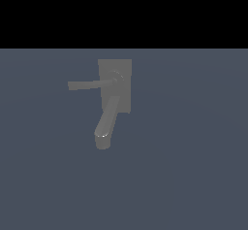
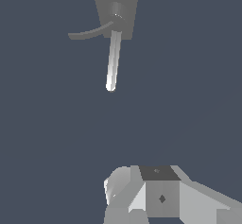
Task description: Turn on the faucet by rotating a designated handle.
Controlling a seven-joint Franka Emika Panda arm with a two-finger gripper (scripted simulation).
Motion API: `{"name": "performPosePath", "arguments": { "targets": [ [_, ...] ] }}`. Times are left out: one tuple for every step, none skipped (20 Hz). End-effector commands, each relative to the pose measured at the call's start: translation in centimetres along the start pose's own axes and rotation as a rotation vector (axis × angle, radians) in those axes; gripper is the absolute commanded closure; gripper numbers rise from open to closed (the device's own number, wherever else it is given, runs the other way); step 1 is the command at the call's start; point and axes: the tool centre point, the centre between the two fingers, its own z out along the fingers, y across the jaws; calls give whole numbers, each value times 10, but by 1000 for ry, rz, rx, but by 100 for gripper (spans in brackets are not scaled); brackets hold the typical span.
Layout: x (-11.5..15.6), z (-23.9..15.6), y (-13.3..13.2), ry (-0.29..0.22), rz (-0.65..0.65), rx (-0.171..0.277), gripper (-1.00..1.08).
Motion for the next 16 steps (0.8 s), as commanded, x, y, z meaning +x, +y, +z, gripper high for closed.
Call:
{"name": "performPosePath", "arguments": {
  "targets": [
    [0,0,0,0,0,0,108],
    [0,0,0,-1,0,0,108],
    [0,1,1,-4,2,-1,108],
    [-1,2,2,-9,4,-2,108],
    [-1,4,4,-17,7,-3,108],
    [-1,7,6,-26,10,-6,108],
    [-2,9,8,-35,13,-11,108],
    [-2,11,10,-43,15,-16,108],
    [-2,13,12,-50,15,-23,108],
    [-1,15,14,-56,15,-32,108],
    [0,16,16,-61,13,-42,108],
    [1,17,17,-66,10,-53,108],
    [2,19,19,-70,7,-65,108],
    [4,20,21,-75,3,-79,108],
    [5,22,23,-80,-1,-94,108],
    [6,24,26,-87,-5,-110,108]
  ]
}}
